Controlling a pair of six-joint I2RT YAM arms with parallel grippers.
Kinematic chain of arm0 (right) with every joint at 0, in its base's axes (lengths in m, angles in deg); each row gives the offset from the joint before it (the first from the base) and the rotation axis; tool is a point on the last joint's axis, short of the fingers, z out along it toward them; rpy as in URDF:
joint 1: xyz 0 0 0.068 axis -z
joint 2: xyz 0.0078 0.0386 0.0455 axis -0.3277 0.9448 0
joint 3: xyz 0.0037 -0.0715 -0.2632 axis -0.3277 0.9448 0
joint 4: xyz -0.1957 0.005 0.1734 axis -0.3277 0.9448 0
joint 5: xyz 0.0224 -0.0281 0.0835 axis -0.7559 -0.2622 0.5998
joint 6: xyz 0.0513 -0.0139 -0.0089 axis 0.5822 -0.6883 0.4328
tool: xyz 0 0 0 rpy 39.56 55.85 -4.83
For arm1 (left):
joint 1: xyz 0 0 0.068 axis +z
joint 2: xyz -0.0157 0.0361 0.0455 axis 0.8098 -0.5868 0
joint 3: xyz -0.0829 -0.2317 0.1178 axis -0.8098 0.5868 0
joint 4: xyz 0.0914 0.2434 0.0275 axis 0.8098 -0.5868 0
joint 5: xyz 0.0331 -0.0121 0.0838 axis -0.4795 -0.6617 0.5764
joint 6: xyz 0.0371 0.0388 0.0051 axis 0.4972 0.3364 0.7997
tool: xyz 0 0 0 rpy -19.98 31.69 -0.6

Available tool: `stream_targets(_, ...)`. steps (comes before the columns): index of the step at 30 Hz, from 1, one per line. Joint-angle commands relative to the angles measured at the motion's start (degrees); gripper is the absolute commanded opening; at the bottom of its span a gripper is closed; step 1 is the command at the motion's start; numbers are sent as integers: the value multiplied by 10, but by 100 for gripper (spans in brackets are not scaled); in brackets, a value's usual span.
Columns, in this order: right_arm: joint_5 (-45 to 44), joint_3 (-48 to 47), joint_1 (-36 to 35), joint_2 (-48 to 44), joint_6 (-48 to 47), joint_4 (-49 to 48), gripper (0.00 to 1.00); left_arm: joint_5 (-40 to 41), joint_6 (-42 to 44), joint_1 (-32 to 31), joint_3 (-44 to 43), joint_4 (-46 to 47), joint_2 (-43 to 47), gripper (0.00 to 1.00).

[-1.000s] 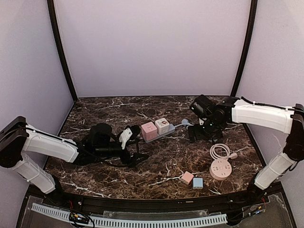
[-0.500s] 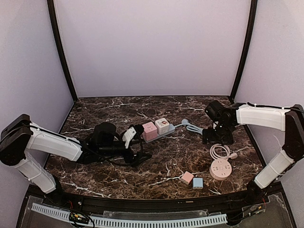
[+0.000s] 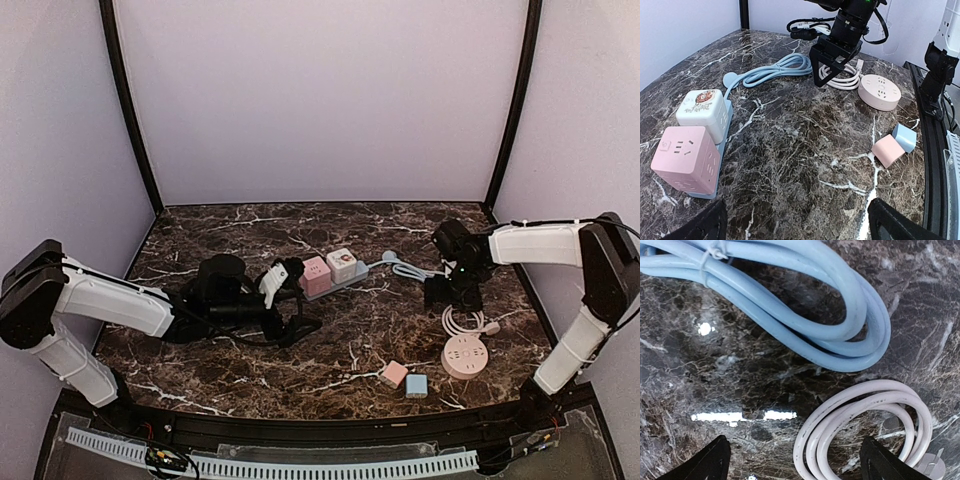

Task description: Insert the plug

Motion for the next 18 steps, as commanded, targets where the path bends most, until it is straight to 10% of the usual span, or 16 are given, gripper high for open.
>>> stream_targets(1, -12, 10, 3, 25, 13, -9, 85, 5, 2, -3, -9, -16, -8, 98)
stream_targets(18, 70, 15, 1, 98, -14, -49, 12, 29, 26, -3, -47, -26, -49, 97)
